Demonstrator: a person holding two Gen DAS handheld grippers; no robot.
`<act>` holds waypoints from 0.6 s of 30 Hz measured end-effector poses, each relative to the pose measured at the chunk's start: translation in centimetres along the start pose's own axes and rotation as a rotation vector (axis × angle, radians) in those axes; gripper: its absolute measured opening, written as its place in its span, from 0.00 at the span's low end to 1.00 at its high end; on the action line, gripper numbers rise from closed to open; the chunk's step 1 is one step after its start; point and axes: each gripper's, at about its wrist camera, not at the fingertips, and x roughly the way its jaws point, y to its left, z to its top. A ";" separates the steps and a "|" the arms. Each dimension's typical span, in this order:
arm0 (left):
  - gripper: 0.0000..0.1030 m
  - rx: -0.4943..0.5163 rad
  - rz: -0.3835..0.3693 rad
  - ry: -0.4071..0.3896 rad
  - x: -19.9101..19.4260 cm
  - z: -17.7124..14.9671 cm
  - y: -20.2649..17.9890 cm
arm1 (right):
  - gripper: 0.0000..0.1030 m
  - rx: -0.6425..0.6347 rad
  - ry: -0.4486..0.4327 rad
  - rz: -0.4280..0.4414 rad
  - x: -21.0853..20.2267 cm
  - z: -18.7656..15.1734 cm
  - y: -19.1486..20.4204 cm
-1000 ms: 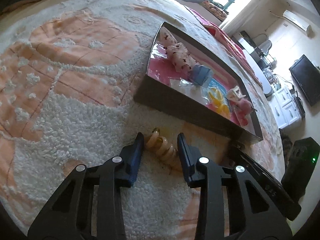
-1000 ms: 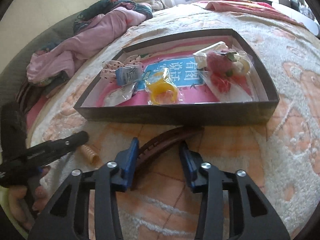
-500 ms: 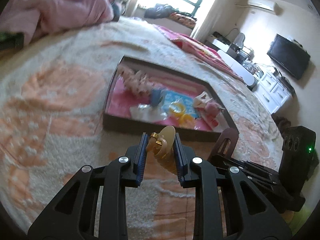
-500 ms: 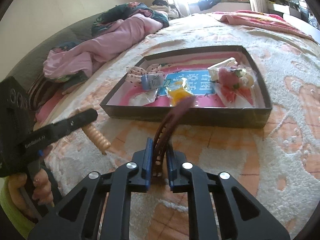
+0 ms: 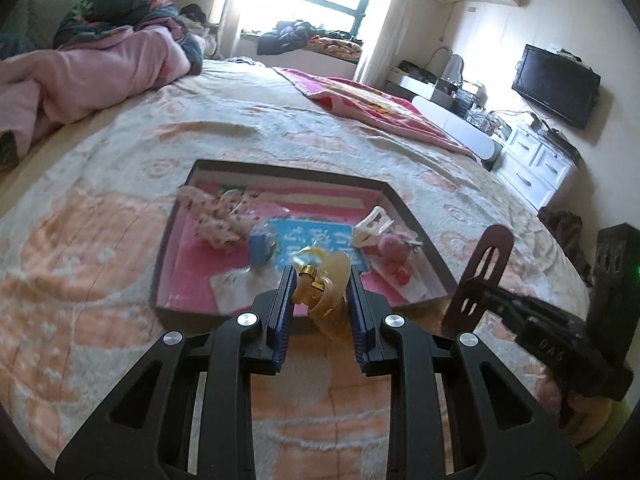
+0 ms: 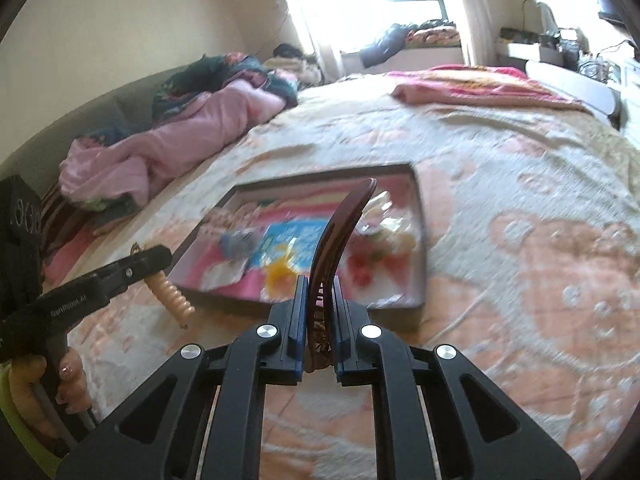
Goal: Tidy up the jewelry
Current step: 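Carry the hair tie and brown clip into the tray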
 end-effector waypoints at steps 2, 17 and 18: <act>0.17 0.013 -0.002 0.001 0.7 0.5 -0.4 | 0.10 0.001 -0.020 -0.016 -0.1 0.8 -0.6; 0.17 0.054 0.019 0.039 5.6 1.7 -0.7 | 0.10 -0.071 -0.026 -0.034 2.5 4.2 -2.3; 0.17 0.054 0.024 0.039 5.9 1.8 -0.6 | 0.10 -0.078 -0.019 -0.030 2.7 4.3 -2.2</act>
